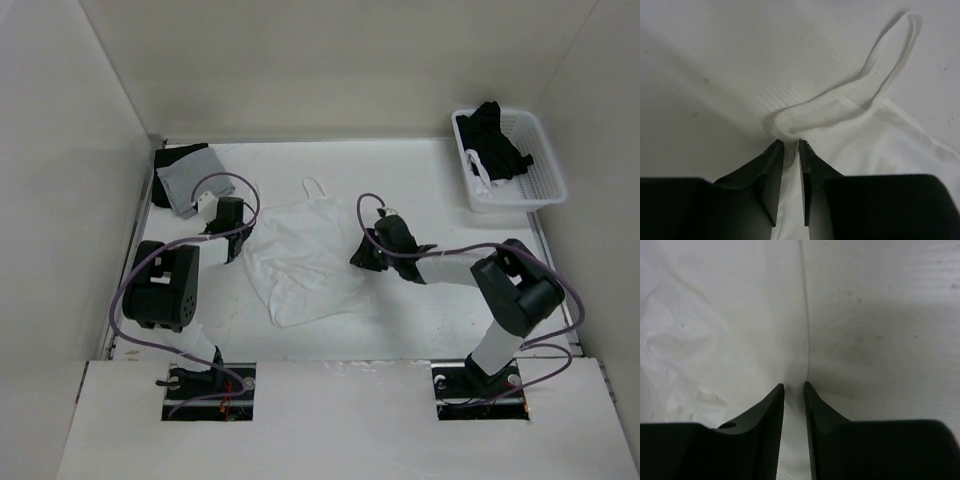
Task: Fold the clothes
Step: Flatten the tank top out
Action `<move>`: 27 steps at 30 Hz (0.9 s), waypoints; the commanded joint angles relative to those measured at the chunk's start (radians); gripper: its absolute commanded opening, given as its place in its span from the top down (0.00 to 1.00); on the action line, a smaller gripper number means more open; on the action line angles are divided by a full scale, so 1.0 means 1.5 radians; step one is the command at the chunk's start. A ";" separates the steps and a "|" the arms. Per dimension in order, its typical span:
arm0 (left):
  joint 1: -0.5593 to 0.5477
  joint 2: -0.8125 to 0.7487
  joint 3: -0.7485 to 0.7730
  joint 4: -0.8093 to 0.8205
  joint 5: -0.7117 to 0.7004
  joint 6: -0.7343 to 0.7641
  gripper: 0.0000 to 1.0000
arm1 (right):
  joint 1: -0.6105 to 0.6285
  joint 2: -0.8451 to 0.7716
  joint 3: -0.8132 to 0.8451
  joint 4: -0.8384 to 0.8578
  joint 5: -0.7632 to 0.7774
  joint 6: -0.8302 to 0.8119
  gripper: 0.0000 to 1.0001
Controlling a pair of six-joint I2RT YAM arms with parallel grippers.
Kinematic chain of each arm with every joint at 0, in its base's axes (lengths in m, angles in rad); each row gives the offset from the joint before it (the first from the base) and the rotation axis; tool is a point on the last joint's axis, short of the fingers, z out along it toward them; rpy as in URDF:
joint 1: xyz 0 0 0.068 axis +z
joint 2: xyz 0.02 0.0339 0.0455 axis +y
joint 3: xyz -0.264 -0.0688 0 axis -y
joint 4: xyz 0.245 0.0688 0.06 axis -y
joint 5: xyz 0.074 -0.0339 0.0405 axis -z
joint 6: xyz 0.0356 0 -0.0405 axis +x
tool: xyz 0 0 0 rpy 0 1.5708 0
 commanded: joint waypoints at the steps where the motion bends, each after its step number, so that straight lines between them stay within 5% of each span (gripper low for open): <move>1: -0.007 0.045 0.066 0.040 0.041 -0.016 0.88 | 0.022 -0.047 -0.078 0.027 -0.002 0.033 0.84; 5: -0.017 0.096 0.093 0.106 0.090 -0.041 0.96 | 0.016 -0.114 -0.155 0.064 0.007 0.056 0.94; 9: -0.042 0.141 0.172 0.144 0.124 -0.048 0.91 | 0.008 -0.167 -0.173 0.043 0.045 0.055 0.94; 12: -0.046 0.122 0.184 0.122 0.125 -0.034 0.68 | 0.010 -0.182 -0.170 0.049 0.066 0.053 0.78; 15: -0.040 0.027 0.091 0.112 0.087 -0.029 0.58 | 0.011 -0.179 -0.143 0.048 0.064 0.032 0.62; 23: -0.194 -0.276 -0.143 -0.018 -0.018 -0.005 0.81 | 0.013 -0.192 -0.078 0.020 0.062 -0.023 0.62; 27: -0.290 -0.309 -0.160 -0.107 -0.062 0.018 0.79 | 0.014 -0.189 -0.097 0.050 0.050 -0.028 0.67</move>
